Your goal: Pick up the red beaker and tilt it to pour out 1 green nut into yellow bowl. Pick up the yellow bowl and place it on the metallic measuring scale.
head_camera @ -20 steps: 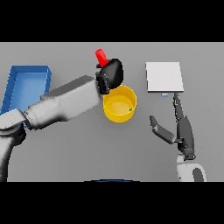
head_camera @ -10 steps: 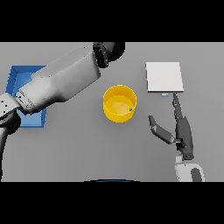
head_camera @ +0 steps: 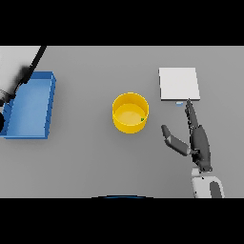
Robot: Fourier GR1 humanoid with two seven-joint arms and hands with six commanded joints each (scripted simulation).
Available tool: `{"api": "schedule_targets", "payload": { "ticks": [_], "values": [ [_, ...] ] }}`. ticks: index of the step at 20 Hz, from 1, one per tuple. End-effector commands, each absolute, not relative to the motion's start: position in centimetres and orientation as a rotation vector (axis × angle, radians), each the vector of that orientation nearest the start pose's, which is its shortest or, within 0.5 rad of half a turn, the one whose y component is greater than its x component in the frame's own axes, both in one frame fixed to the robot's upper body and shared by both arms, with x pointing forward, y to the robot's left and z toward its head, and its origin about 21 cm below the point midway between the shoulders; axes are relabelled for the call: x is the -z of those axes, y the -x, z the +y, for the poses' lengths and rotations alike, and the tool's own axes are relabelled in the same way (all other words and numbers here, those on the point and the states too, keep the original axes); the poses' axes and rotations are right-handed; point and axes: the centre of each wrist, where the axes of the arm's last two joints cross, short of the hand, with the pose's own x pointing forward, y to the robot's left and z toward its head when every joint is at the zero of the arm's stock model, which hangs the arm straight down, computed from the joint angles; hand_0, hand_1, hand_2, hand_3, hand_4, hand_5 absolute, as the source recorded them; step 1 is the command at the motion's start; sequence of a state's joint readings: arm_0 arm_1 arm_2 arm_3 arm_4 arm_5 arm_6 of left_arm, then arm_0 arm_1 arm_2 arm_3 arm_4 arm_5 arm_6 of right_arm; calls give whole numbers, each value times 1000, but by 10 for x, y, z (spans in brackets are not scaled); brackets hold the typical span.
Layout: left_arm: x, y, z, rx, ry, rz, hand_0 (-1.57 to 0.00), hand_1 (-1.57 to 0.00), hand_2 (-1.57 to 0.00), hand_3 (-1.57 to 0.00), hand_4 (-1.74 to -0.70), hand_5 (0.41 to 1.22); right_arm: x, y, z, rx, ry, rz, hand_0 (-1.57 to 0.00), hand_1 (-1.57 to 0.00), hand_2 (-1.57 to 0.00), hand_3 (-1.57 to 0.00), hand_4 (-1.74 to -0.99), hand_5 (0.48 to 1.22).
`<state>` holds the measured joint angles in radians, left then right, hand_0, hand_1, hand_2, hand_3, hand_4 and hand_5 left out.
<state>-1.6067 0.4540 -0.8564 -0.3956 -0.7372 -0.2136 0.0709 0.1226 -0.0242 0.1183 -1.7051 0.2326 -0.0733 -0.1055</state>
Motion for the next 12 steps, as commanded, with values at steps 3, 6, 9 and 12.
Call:
{"api": "schedule_targets", "payload": {
  "ticks": [3, 6, 9, 12],
  "values": [
    [-308, -483, 190, 1403, -1294, -1264, -1571, -1571, -1562, -1383, -1735, 1221, -1, -218, -221, -199, 186, -1702, 1, 1, 1, 1, -1222, 590],
    [-286, -482, 242, 1149, -1165, -1333, -1571, -1571, -1566, -1426, -1738, 1221, 2, -222, -224, -214, 180, -1714, 1, 1, 1, 1, -1222, 586],
    [-262, -471, 283, 872, -1130, -1327, -1571, -1571, -1569, -1415, -1739, 1221, -1, -223, -223, -237, 178, -1733, 1, 1, 1, 1, -1217, 595],
    [-225, -452, 308, 643, -1078, -1323, -1571, -1571, -1570, -1445, -1740, 1221, 3, -219, -223, -264, 192, -1708, 1, 1, 1, 1, -1212, 610]
  ]
}}
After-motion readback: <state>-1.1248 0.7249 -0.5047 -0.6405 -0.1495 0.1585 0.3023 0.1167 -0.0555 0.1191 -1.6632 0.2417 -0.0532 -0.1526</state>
